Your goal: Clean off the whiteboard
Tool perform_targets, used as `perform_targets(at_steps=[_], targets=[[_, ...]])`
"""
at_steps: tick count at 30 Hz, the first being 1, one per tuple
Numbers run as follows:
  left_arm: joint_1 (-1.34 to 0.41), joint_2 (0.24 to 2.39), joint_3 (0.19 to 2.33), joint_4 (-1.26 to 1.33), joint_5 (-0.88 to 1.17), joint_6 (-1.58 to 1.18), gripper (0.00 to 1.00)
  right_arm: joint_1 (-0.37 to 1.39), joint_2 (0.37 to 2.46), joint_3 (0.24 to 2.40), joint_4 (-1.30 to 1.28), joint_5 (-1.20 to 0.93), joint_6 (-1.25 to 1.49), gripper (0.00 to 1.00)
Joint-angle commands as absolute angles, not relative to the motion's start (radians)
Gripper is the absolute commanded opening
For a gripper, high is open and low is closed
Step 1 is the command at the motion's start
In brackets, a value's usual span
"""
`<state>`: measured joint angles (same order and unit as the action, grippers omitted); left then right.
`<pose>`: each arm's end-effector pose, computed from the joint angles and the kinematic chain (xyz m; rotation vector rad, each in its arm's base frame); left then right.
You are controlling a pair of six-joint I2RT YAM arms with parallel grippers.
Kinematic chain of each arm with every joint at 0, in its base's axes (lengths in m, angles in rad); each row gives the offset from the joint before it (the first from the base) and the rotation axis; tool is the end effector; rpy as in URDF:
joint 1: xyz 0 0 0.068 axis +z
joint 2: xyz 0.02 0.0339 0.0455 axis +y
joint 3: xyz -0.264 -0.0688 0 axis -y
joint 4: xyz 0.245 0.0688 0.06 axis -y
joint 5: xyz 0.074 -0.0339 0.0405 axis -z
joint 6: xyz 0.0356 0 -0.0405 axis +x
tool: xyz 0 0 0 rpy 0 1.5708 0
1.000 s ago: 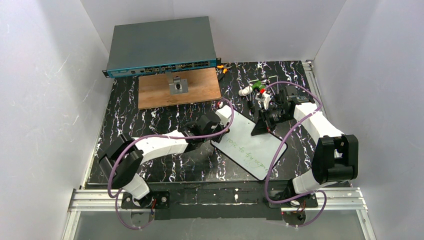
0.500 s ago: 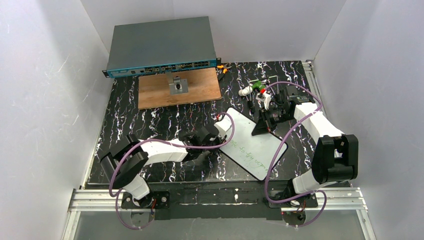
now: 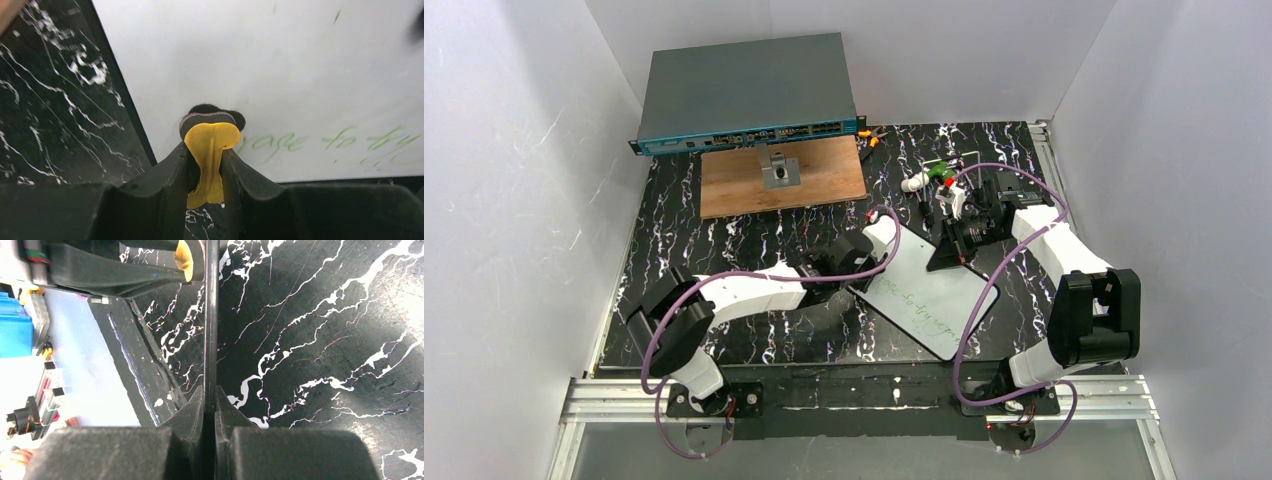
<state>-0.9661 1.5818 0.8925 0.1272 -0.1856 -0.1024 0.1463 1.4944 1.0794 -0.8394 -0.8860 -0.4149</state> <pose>0.2000 -0.2779 0.2099 0.7996 1.9990 -0.4321 0.2713 0.0678 0.2411 -0.8731 2.3470 1.1207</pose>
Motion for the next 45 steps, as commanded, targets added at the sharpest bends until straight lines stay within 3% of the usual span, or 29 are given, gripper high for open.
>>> perform_targets(at_steps=[1,22,45], targets=[[-0.954,1.594,0.986,0.072,-0.212,-0.099,0.00,0.160,1.488,1.121,-0.841,-0.970,-0.456,0.01],[-0.986,1.636,0.797,0.097,-0.189,-0.146,0.00,0.160,1.493,1.121,-0.844,-0.969,-0.457,0.01],[-0.985,1.600,1.003,0.016,-0.184,-0.121,0.00,0.160,1.487,1.124,-0.847,-0.973,-0.462,0.01]])
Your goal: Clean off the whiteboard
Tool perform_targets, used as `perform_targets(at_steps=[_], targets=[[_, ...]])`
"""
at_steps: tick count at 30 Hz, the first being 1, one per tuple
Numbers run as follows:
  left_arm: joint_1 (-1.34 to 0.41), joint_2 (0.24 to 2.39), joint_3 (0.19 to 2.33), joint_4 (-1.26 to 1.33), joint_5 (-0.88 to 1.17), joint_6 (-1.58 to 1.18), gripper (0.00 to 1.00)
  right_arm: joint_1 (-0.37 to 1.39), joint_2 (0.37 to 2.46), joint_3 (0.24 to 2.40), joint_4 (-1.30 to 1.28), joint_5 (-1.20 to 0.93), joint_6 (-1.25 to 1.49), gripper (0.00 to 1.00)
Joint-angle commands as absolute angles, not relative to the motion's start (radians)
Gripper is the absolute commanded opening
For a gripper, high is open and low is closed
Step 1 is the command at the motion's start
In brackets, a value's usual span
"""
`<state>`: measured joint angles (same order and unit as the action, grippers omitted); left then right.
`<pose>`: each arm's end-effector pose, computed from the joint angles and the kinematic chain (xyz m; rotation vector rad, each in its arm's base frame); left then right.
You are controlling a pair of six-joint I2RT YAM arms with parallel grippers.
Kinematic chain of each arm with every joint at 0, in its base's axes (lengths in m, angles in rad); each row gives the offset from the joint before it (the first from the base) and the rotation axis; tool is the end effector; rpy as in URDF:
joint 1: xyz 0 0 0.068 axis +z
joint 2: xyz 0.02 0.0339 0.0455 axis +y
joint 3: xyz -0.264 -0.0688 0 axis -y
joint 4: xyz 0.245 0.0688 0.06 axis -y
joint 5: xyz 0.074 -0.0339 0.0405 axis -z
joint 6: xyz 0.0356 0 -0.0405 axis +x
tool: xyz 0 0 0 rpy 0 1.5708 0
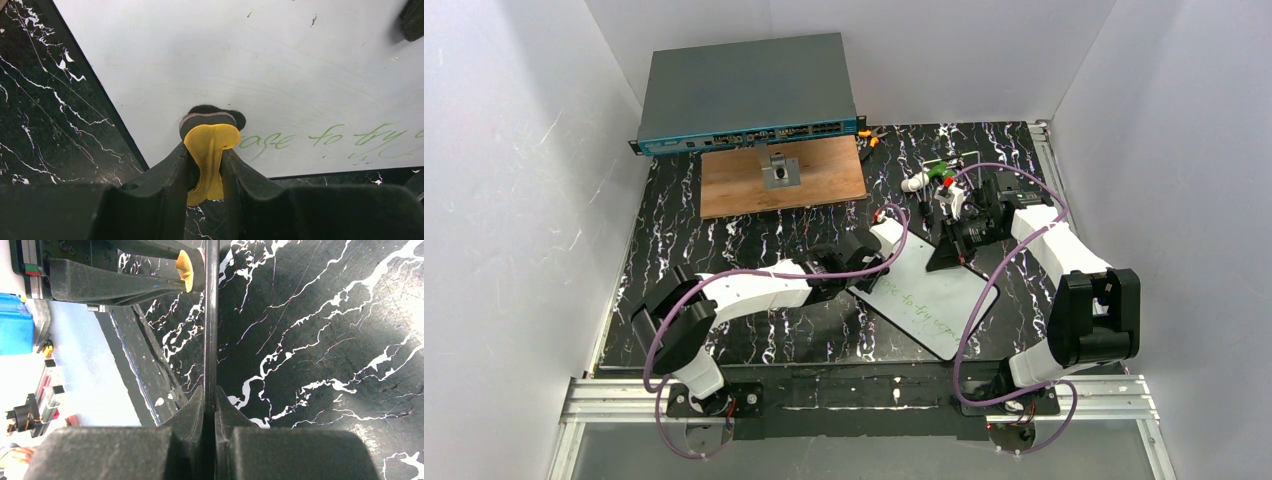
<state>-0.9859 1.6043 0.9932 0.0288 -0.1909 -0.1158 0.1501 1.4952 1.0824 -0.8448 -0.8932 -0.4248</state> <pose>0.2016 -0.2922 0.2260 0.8132 2.0154 -0.4351 0.2710 0.0690 0.2418 -0.8877 2.3376 1.1288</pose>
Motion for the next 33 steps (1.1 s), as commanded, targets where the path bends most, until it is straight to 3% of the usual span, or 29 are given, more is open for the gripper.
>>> perform_targets(at_steps=[1,14,33], targets=[[-0.986,1.602,0.995,0.015,-0.182,-0.124,0.00,0.160,1.487,1.124,-0.847,-0.973,-0.462,0.01],[-0.993,1.609,0.834,0.051,-0.139,-0.195,0.00,0.160,1.488,1.125,-0.850,-0.973,-0.464,0.01],[-0.992,1.611,1.042,0.006,-0.165,-0.125,0.00,0.160,1.485,1.126,-0.850,-0.974,-0.465,0.01]])
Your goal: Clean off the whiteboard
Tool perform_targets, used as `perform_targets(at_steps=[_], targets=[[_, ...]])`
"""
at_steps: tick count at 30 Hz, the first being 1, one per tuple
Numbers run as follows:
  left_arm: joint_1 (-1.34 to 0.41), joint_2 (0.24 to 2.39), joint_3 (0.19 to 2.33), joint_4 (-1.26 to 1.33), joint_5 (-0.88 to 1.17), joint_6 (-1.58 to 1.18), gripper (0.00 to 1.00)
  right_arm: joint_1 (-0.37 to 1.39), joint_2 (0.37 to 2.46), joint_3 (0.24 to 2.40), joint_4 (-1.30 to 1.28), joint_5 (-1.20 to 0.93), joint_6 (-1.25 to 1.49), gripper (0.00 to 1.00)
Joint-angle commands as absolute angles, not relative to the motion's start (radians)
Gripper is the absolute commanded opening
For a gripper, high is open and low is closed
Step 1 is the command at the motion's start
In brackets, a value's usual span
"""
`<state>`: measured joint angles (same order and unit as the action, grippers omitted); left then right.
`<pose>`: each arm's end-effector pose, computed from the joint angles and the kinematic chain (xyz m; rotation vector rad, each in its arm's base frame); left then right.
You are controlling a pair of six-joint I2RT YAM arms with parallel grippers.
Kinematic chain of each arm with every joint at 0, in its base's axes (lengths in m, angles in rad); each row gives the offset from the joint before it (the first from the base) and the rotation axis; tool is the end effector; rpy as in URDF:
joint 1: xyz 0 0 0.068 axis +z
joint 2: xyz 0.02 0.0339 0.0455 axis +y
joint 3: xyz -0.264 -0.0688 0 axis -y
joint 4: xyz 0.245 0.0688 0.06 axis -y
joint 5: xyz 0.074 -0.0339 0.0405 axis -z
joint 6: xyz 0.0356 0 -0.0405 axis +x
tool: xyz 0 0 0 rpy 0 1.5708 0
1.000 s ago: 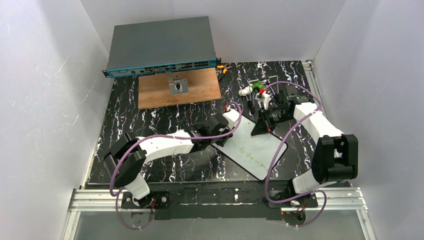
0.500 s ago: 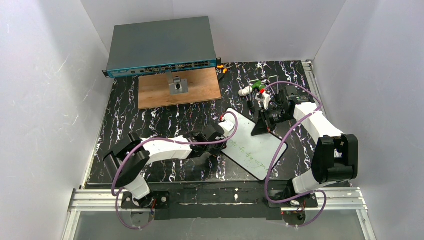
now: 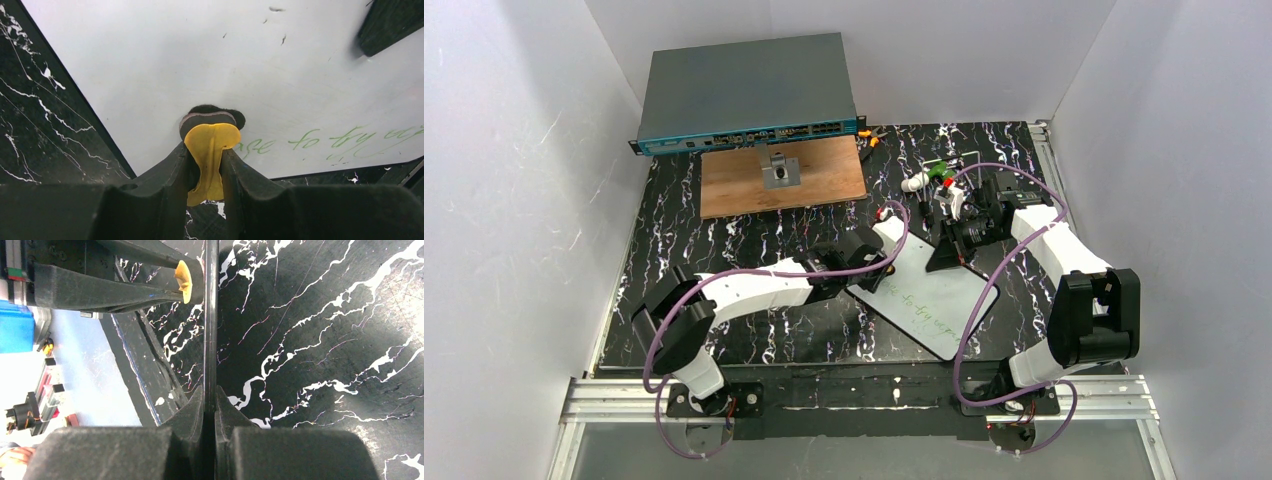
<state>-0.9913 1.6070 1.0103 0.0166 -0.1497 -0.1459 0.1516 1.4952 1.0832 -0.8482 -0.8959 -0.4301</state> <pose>0.2001 -0.2960 0.2294 0.8153 2.0282 -0.4974 0.2706 0.0695 0.2420 -0.8945 2.3342 1.1320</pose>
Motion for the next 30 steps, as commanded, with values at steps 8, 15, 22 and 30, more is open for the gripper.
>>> perform_targets(at_steps=[8,15,22,30], targets=[[-0.993,1.647,0.931,0.021,-0.155,-0.166,0.00,0.160,1.483,1.126,-0.851,-0.974,-0.466,0.01],[-1.014,1.655,0.854,0.040,-0.155,-0.192,0.00,0.160,1.485,1.125,-0.851,-0.974,-0.466,0.01],[-1.017,1.647,0.900,0.028,-0.165,-0.176,0.00,0.160,1.488,1.125,-0.851,-0.974,-0.466,0.01],[-1.017,1.647,1.063,-0.033,-0.194,-0.128,0.00,0.160,1.486,1.125,-0.851,-0.976,-0.466,0.01]])
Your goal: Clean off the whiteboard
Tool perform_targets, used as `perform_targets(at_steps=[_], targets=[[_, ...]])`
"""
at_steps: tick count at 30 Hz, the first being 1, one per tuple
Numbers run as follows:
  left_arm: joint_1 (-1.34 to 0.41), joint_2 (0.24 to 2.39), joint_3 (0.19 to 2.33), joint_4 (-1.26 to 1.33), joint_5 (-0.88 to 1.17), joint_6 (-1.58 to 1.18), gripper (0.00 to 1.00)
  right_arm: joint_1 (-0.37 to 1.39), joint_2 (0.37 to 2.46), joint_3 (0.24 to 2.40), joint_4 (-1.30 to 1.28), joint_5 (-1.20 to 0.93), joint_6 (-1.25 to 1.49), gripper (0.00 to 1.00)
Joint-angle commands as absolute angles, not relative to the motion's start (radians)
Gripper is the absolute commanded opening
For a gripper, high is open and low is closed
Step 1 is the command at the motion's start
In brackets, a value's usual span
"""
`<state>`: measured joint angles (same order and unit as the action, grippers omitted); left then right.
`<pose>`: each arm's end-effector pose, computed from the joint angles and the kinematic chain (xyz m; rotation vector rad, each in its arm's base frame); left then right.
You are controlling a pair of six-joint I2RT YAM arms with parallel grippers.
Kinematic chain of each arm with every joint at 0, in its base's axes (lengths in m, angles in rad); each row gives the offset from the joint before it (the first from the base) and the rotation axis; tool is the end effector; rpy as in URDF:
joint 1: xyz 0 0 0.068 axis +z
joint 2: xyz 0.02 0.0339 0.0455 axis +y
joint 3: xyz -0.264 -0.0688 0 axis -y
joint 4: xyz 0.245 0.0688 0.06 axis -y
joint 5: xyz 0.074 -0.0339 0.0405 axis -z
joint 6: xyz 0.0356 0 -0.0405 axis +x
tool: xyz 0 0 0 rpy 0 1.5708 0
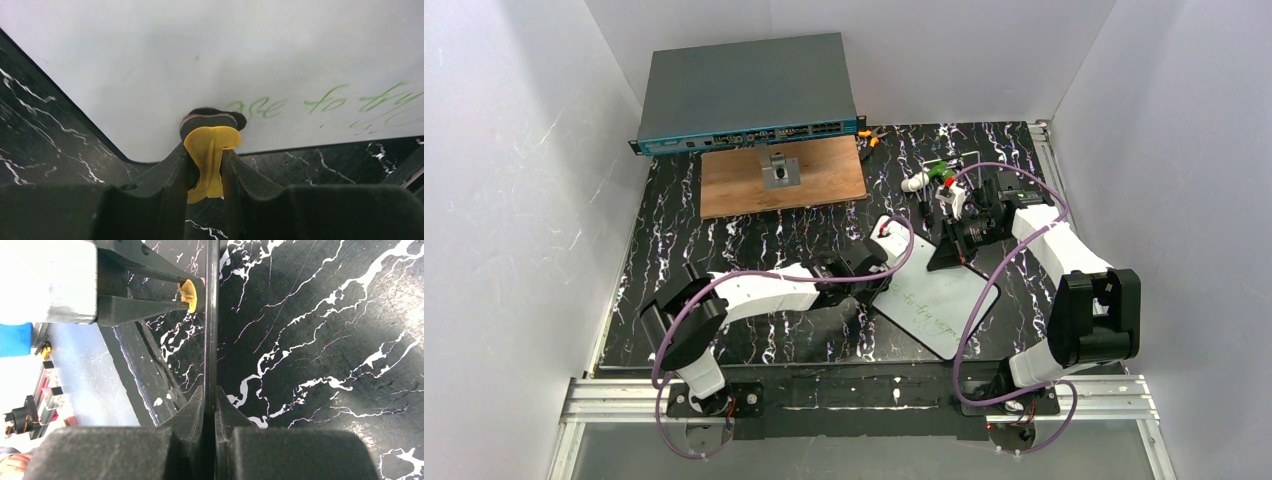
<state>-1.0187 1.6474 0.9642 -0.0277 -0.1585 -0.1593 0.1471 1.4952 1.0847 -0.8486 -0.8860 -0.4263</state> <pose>0.1888 -0.2957 0.1974 0.8851 2.1331 -0.4355 0.2712 0.0681 0.2421 -0.8850 2.3433 1.1190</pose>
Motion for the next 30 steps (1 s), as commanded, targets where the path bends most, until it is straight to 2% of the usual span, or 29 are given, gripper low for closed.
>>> perform_targets(at_steps=[1,8,20,30], targets=[[-1.017,1.648,1.074,-0.037,-0.195,-0.123,0.00,0.160,1.486,1.125,-0.851,-0.975,-0.467,0.01],[-1.017,1.675,1.054,-0.027,-0.196,-0.138,0.00,0.160,1.483,1.126,-0.854,-0.977,-0.469,0.01],[-1.040,1.641,0.812,0.085,-0.176,-0.195,0.00,0.160,1.486,1.126,-0.854,-0.977,-0.470,0.01],[-1.046,1.633,0.904,0.055,-0.212,-0.155,0.00,0.160,1.488,1.125,-0.853,-0.977,-0.470,0.01]])
